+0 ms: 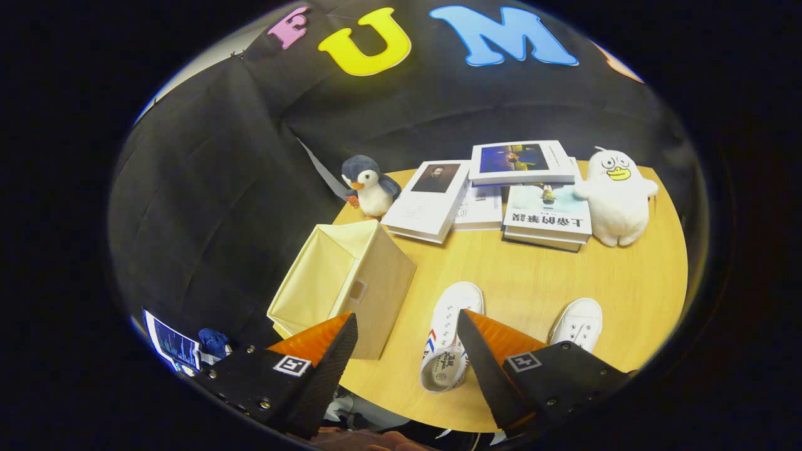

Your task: Open the storage box then place both shoes into the box .Put the left shoe in first, then the right shoe, with the right side of both shoes facing outward in a uniform manner.

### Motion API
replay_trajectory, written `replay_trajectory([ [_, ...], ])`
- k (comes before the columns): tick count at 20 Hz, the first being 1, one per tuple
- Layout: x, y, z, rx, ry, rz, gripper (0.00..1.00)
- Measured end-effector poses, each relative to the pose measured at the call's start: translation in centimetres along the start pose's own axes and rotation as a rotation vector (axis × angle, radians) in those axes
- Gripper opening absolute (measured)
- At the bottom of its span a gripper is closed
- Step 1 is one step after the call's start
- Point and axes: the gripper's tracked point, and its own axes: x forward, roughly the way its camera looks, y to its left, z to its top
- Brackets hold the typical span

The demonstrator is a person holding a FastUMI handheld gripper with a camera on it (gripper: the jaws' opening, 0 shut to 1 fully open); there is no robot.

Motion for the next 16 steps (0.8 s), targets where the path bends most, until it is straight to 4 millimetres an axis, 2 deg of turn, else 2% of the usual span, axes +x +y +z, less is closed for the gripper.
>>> replay_trajectory([
  [2,0.3,-1.4,-1.3,0.014,0.025,-0.015,0.97],
  [5,1.8,-3.7,-3.7,0.000,0.084,-0.051,0.95],
  [8,3.8,-5.6,-6.9,-0.006,0.164,-0.086,0.85],
  [12,6.3,-7.5,-10.0,-0.009,0.241,-0.129,0.85],
  [16,8.8,-8.2,-11.6,-0.050,0.284,-0.150,0.83],
])
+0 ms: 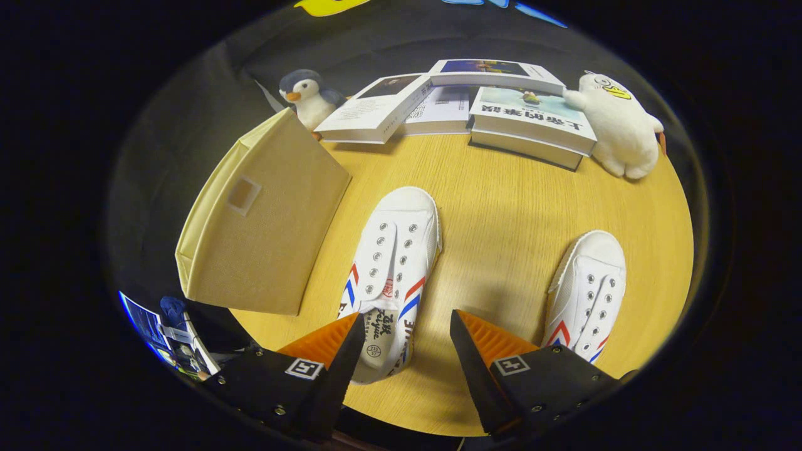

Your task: Open the storage box then place both shoes into the box .Put the left shoe in first, then the right shoe, with the right side of both shoes facing outward in a uniform manner.

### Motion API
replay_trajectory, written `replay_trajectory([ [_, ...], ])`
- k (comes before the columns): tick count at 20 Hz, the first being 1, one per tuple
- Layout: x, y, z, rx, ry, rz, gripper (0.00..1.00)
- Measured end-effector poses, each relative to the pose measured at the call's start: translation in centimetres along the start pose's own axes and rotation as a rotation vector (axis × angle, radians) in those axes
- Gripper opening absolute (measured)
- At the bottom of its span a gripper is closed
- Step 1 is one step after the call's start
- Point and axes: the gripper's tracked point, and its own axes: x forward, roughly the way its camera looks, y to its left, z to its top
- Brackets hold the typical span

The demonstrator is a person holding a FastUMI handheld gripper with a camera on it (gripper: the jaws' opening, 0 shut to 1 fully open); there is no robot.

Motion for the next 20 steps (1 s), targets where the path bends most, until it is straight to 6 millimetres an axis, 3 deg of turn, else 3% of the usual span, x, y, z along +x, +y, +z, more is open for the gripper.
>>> replay_trajectory([
  [4,2.9,-0.6,-0.3,-0.028,0.047,-0.039,0.82],
  [7,3.8,0.8,0.0,-0.036,0.050,0.024,0.73],
  [10,3.6,0.5,0.0,-0.052,0.038,0.000,0.23],
  [11,3.0,0.5,0.2,-0.014,0.032,0.005,0.21],
  [12,3.4,0.6,-0.1,0.053,0.033,0.010,0.12],
  [13,2.1,0.8,0.0,0.090,0.050,0.019,0.03],
  [16,1.6,1.2,-0.3,0.162,0.080,0.048,0.03],
  [20,-1.2,1.4,-0.2,0.179,0.076,0.043,0.03],
])
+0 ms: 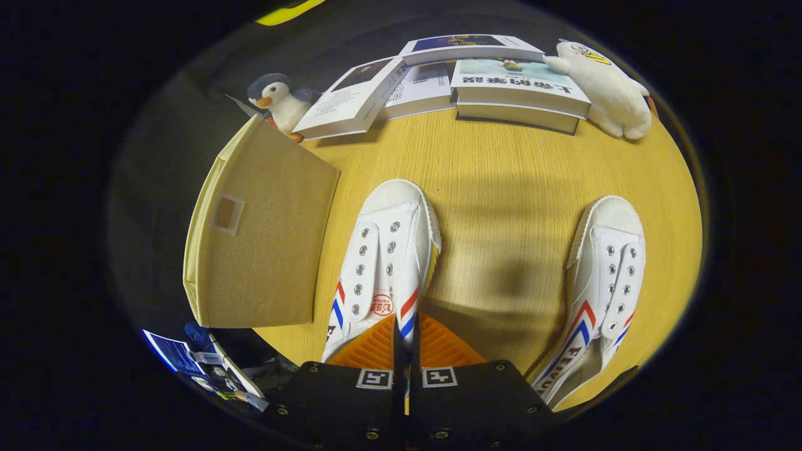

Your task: Open the storage box then place both shoes into the box .Put the left shoe in first, then the right shoe, with the right side of both shoes facing outward in a uniform manner.

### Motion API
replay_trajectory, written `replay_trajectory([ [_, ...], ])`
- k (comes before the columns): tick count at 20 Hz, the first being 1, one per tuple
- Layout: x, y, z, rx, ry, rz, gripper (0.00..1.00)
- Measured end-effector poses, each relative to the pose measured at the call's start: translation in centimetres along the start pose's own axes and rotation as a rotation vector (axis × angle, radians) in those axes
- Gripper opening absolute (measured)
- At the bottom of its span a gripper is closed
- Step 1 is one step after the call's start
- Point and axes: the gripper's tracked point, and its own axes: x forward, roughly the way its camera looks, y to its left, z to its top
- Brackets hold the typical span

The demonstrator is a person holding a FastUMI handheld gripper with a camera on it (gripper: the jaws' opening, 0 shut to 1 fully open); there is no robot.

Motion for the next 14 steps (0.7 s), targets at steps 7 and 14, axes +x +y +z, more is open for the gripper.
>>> replay_trajectory([
  [7,-6.1,2.3,1.6,0.010,-0.048,0.014,0.03],
  [14,-11.6,7.6,4.2,-0.029,-0.109,0.100,0.03],
])
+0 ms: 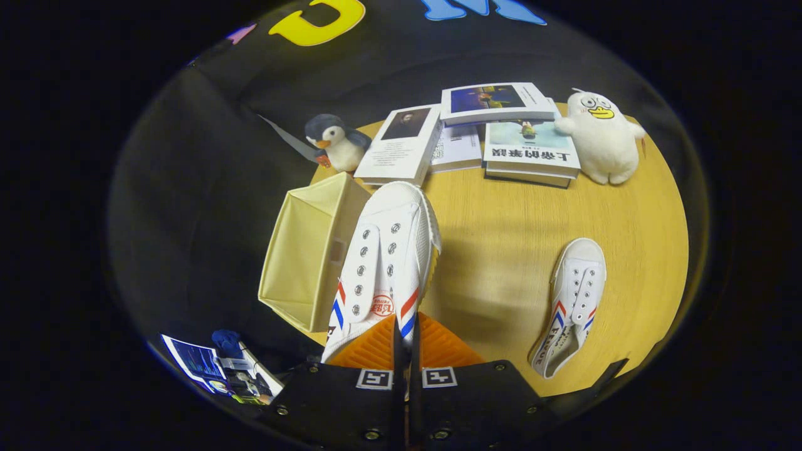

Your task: Open the storage box then place both shoes into the box .Put the left shoe in first, then the right shoe, with the right side of both shoes facing outward in a uniform manner.

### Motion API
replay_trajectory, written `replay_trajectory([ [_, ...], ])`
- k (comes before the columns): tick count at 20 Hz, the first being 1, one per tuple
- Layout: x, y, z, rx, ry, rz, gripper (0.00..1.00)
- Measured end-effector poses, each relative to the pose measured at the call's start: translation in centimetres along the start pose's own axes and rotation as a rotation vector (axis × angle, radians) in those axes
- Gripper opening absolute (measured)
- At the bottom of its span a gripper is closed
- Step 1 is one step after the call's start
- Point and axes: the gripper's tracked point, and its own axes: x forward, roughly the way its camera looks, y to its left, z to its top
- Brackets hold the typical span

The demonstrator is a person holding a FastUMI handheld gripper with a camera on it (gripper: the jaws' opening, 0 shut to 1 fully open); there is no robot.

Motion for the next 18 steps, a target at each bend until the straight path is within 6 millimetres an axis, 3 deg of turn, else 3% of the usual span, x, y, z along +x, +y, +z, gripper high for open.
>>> replay_trajectory([
  [3,-0.6,2.8,1.7,-0.049,-0.020,0.030,0.03],
  [8,0.1,6.8,3.7,-0.120,-0.029,0.062,0.03],
  [12,1.6,10.1,4.6,-0.155,-0.004,0.085,0.03],
  [18,5.7,14.1,5.1,-0.190,0.041,0.100,0.03],
])
